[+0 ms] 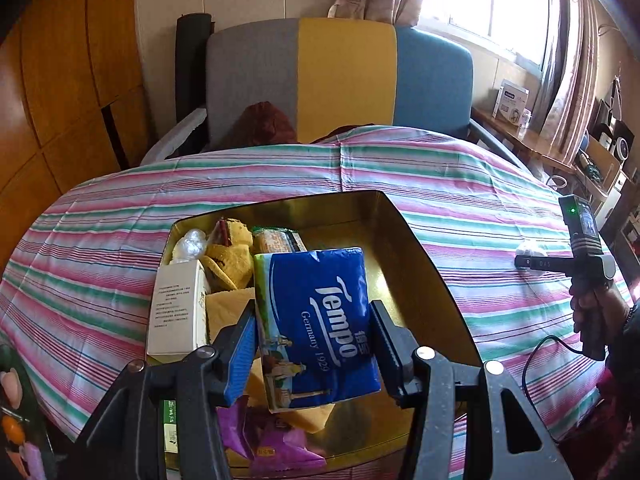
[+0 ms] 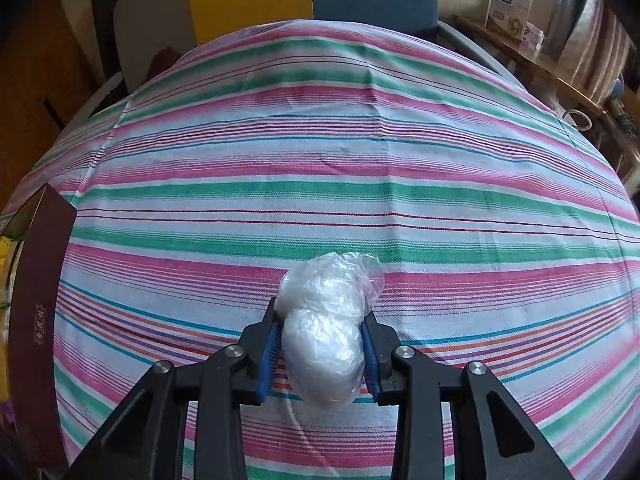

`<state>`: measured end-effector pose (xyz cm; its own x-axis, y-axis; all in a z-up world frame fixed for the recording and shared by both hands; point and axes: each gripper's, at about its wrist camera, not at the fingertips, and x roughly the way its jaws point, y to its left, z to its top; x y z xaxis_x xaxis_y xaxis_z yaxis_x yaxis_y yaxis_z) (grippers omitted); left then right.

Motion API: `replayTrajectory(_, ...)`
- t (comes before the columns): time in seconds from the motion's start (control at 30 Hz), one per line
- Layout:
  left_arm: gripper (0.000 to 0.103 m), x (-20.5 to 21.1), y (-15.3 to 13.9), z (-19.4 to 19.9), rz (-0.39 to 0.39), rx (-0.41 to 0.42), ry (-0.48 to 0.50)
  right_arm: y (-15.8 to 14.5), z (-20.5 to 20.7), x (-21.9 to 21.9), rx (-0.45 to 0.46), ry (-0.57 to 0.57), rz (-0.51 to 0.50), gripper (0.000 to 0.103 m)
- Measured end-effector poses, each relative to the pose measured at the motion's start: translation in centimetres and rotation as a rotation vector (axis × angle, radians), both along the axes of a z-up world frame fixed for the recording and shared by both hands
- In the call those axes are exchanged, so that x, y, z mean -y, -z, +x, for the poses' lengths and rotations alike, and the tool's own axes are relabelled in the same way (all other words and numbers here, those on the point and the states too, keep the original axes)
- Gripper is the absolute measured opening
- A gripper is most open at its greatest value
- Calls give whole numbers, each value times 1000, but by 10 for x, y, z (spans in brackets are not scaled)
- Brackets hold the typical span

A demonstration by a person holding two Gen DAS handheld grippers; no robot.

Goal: Organize objects
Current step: 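Lower the Tempo pack into the tray and open the left tool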

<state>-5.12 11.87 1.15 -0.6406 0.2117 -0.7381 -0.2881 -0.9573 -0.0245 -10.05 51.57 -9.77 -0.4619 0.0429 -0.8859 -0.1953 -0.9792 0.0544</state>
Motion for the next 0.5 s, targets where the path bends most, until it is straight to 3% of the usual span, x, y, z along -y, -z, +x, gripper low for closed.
replayTrajectory(0.27, 53, -5, 8, -20, 69, 68, 9, 2, -2, 1, 7, -12, 27, 35)
replayTrajectory(0.5, 53, -6, 23, -72, 160, 171, -48, 3, 0, 3, 9, -15, 32, 35)
